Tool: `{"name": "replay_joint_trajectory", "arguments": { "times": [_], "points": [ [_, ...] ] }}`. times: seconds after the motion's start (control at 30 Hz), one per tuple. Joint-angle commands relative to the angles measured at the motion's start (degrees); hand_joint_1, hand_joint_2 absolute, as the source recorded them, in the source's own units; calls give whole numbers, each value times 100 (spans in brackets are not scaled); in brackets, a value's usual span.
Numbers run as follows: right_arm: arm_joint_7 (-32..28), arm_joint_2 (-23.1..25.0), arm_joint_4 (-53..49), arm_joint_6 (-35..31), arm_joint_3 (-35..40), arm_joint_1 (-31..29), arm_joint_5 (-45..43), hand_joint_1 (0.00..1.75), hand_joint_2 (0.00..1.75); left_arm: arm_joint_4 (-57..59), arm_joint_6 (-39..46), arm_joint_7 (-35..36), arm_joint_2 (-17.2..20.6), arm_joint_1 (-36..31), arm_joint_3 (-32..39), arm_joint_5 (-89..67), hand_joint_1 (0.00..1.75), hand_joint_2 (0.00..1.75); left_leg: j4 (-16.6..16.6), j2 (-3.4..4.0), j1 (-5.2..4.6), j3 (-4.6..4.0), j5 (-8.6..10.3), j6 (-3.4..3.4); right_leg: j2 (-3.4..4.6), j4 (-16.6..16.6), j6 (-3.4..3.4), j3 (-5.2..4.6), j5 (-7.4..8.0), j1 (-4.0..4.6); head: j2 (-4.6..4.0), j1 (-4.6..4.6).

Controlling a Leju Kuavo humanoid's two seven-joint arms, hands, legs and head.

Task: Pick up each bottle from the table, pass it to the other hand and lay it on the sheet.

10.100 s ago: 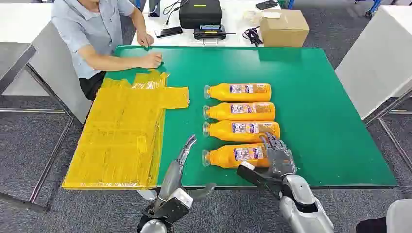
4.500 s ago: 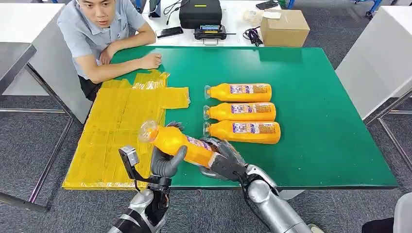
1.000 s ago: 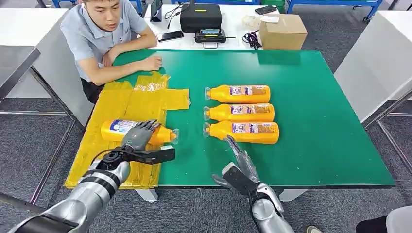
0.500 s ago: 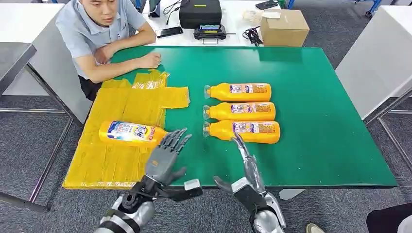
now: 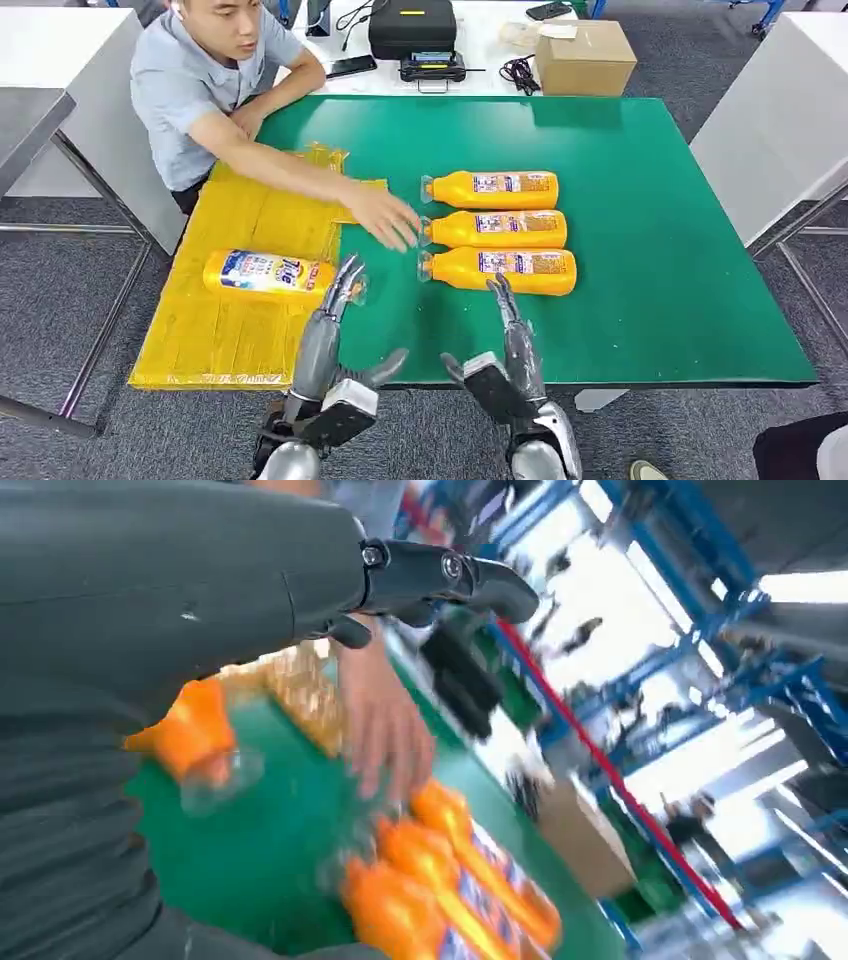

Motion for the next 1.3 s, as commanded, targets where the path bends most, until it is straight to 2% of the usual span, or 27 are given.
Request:
{"name": "replay_joint_trajectory", "arguments": {
  "times": [0.03,0.07,0.13,0.27,0.43,0.5,0.6,0.73,0.83,0.93,1.0,1.13,1.3],
  "points": [
    [988,-360,-49,-1233,-107,-231,2584,0,175,-218,-557,155,-218,-34,232,579,0,175,5,1,8,9,-9,-10,-2,0,-12,11,-7,8,0,0],
    [1322,-404,95,-1476,-230,-321,3055,0,175,-180,-873,219,-289,-66,287,964,0,175,3,-3,6,8,-6,-9,-6,-2,-11,12,-5,7,0,0],
    [1522,-513,264,-1562,-353,-427,3451,0,175,-169,-1036,195,-319,-34,295,1208,0,175,2,0,7,11,-5,-9,-3,-6,-12,15,-2,8,0,0],
    [1915,-748,325,-1452,-389,-382,4054,0,175,-200,-1419,115,-60,317,48,2011,0,175,-6,5,4,18,-6,-7,3,-10,-9,19,-1,6,0,0],
    [1915,-780,380,-1440,-380,-418,4048,0,175,-240,-1421,112,-16,335,18,2040,0,175,-4,9,8,24,-11,-12,6,-10,-14,26,-5,10,0,-2],
    [2086,-908,530,-1291,-281,-516,4250,0,175,-304,-1567,98,20,345,-8,2396,0,175,-4,11,9,27,-14,-14,7,-9,-16,28,-7,11,0,-2],
    [2269,-1006,917,-918,-237,-741,4289,0,175,-464,-1535,80,64,354,-48,2379,0,175,-5,18,7,24,-10,-11,14,-12,-13,23,-1,9,0,-2],
    [2263,-963,1084,-132,-158,-831,3791,0,175,-586,-1342,156,41,327,-13,2112,0,175,-1,26,13,31,-15,-15,21,-11,-18,31,-2,15,0,-2],
    [2311,-982,1144,74,-112,-807,3714,0,175,-576,-1325,231,29,308,16,2062,0,175,-4,10,8,19,-7,-11,7,-9,-13,21,-2,10,0,0],
    [2747,-1152,1387,293,-38,-900,4023,0,175,-406,-1253,618,-23,265,80,1816,0,175,-6,9,5,15,-5,-8,7,-9,-10,17,0,6,0,-2],
    [3050,-1267,1610,227,-39,-1049,4420,0,175,-305,-1264,675,-52,242,120,1812,0,175,-5,10,8,24,-9,-11,6,-12,-13,27,-3,10,0,-2],
    [3062,-1305,1695,183,-97,-1146,4430,0,175,-277,-1264,675,-60,239,124,1813,0,175,-7,9,2,16,-4,-7,7,-10,-8,17,1,4,0,-2],
    [3209,-1362,2069,-161,-234,-1454,4881,0,175,-334,-1263,579,-36,240,82,1760,0,175,-3,14,5,19,-8,-10,11,-7,-13,20,-1,7,0,-2]
  ]
}}
